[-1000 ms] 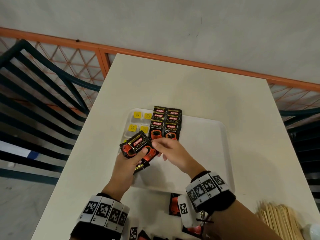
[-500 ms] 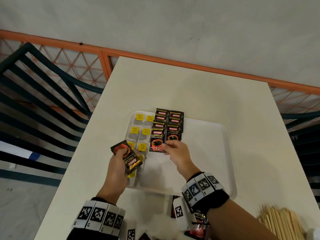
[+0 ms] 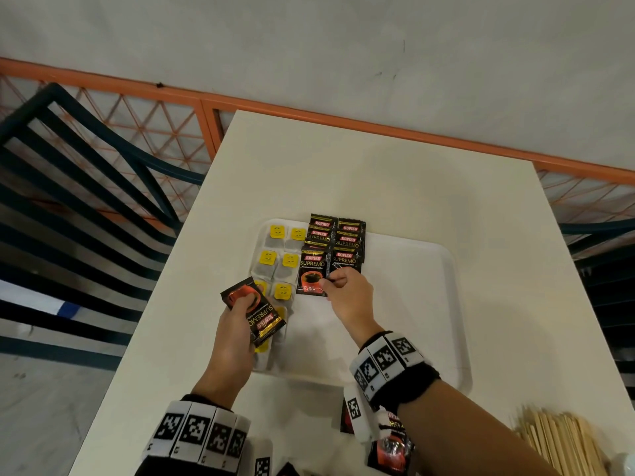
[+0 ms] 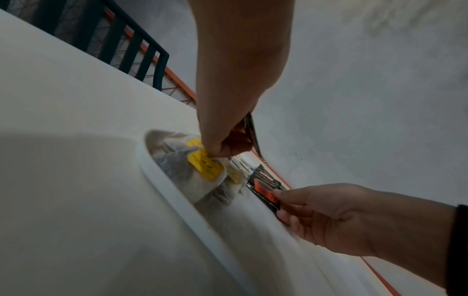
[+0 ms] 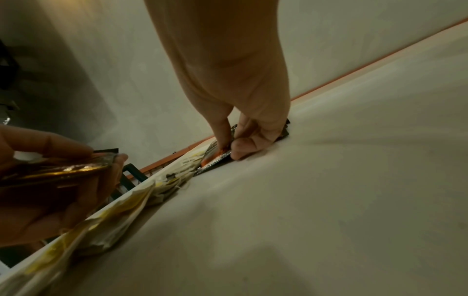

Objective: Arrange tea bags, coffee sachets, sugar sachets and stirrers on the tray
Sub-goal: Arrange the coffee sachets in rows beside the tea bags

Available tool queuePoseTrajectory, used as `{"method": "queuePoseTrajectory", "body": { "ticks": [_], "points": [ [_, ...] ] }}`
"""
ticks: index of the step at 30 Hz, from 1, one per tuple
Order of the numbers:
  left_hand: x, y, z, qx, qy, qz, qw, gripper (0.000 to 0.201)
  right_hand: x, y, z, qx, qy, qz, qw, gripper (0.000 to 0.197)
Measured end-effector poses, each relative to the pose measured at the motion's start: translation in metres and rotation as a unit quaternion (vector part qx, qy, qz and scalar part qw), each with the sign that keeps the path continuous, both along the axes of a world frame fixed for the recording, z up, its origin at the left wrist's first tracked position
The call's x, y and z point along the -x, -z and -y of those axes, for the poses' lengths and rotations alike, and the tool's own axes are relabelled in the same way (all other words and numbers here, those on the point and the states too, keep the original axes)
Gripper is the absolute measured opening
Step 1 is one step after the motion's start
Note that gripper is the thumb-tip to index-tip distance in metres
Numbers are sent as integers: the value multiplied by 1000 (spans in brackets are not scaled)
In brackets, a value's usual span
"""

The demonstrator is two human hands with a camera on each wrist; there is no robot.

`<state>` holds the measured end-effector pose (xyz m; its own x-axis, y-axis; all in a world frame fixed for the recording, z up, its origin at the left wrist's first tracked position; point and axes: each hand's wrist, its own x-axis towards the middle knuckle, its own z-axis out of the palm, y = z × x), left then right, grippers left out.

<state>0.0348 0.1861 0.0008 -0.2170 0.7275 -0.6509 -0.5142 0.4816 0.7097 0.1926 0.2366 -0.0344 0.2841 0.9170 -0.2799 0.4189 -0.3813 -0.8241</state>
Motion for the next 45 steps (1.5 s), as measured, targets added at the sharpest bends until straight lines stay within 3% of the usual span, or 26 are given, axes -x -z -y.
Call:
{"method": "queuePoseTrajectory", "body": {
  "ticks": [22,26,30,32,36,40,42,45],
  "points": [
    [-3,-2,1,-28,30,-9,999,18,1,-5,8,-12,-38,43,998,24],
    [-6,-3,3,-57,52,-22,997,19,7,-20,18,-20,-108,-8,994,19],
    [-8,-3,6,-76,70,-38,994,15,10,-34,35,68,-203,-112,970,30],
    [-8,-3,7,-80,78,-45,993,14,7,-34,41,84,-183,-164,966,26],
    [-11,-2,8,-74,103,-73,989,15,-7,-35,43,40,-62,-250,966,16],
    [-20,-3,10,-62,126,-60,988,19,-12,-32,49,6,3,-296,955,29],
    [-24,-3,11,-68,123,-38,989,18,-11,-28,55,41,10,-288,957,39],
    [-28,0,15,-81,162,-55,982,14,-12,-27,62,124,-48,-277,952,27]
  ]
}}
